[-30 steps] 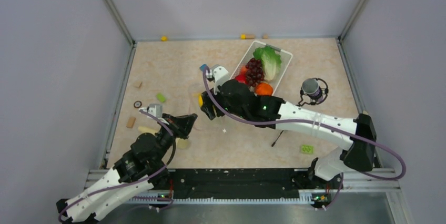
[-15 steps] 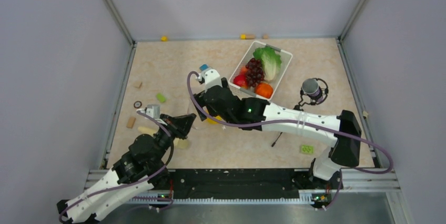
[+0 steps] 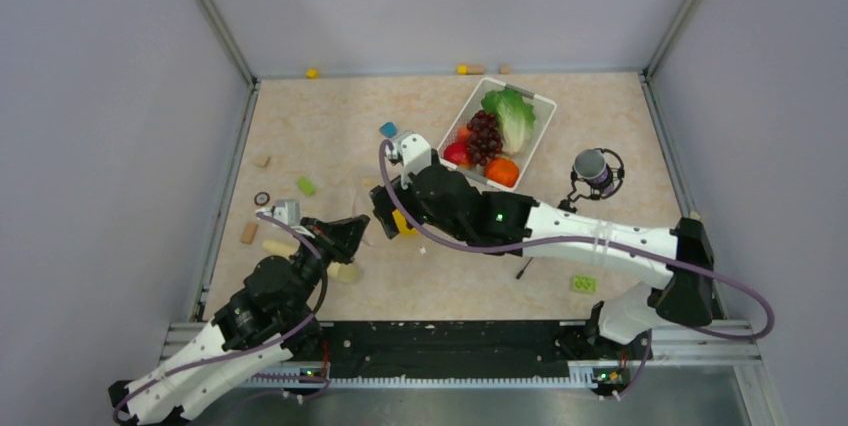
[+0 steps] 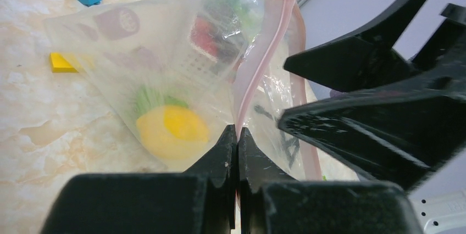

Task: Place the food in the zip-top bag and seal the zipper
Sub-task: Place the fake fruit in the zipper food storage bag, then pick up the fake fruit from the bin.

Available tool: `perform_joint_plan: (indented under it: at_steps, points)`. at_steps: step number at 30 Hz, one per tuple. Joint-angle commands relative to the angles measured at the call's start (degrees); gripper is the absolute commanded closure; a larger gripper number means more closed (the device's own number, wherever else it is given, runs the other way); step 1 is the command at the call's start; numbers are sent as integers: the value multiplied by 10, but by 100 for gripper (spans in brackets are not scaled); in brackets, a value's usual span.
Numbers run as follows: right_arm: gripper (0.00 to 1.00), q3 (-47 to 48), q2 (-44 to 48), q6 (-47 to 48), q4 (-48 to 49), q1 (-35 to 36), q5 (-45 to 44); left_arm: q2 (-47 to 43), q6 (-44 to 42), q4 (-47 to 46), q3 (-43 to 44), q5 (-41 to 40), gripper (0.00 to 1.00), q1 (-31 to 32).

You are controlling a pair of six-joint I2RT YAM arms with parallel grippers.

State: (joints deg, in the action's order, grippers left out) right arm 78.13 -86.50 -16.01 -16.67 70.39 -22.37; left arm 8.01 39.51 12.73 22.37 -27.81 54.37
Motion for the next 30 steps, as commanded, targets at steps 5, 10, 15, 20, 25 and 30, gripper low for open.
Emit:
perform_joint_plan:
  at_steps: [5,10,15,20,25,30]
  points:
    - [2,-79,131,28,98,8,10,-5,5,-9,18,-15,100,-1]
    - [1,-126,185,43,125,7,-58,-6,4,-10,18,-15,100,-1]
    - [1,-140,200,36,119,-19,-127,-2,1,-16,17,-7,100,-1]
    - [1,-122,164,-21,69,-109,-116,0,0,-17,16,-5,100,-1]
    - [2,-94,98,-62,26,-195,-127,2,-1,-17,17,-7,100,-1]
    - [3,-64,18,-67,22,-259,-117,5,-2,-17,18,-7,100,-1]
